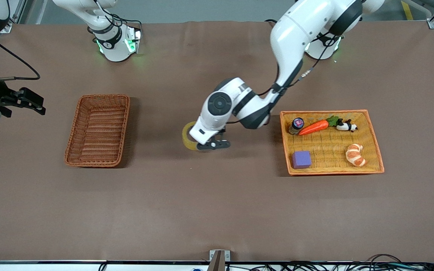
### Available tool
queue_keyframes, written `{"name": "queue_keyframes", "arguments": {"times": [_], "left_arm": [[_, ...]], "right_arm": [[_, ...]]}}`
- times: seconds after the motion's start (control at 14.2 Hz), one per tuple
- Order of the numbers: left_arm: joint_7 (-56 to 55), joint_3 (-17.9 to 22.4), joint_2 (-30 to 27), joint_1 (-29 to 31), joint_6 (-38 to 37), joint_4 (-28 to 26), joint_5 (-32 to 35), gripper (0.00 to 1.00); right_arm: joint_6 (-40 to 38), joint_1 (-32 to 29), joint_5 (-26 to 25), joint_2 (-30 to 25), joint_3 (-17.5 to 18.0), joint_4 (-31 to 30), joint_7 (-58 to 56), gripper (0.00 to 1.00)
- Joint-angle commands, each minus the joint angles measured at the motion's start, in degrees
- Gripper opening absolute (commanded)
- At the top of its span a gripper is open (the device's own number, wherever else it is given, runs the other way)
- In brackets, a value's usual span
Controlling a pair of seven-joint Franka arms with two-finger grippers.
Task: Move tape to another basket
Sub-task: 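Carry the tape roll with the left gripper toward the empty basket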
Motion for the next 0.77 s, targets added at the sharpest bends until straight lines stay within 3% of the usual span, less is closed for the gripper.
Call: {"name": "queue_keyframes", "arguments": {"times": [0.0, 0.28, 0.63, 0.7], "left_arm": [[-0.7, 0.3, 3.8, -1.5, 2.9, 3.3, 0.2, 0.25], [-0.9, 0.5, 5.2, -2.4, 2.8, 2.5, 0.4, 0.32], [-2.7, 0.5, 2.7, -1.7, 2.5, 1.9, 0.7, 1.00], [-2.7, 0.5, 1.6, -1.2, 1.5, 1.2, 0.8, 1.00]], "right_arm": [[0.8, -0.3, 0.3, -0.3, 0.0, -0.9, 0.4, 1.00], [1.4, -0.1, 0.5, -0.2, 0.0, -1.4, 0.4, 1.00], [2.1, 1.5, 3.6, 1.0, 0.1, -3.4, 0.6, 1.00], [3.4, 2.4, 3.8, 2.1, 0.2, -4.1, 0.7, 1.00]]}}
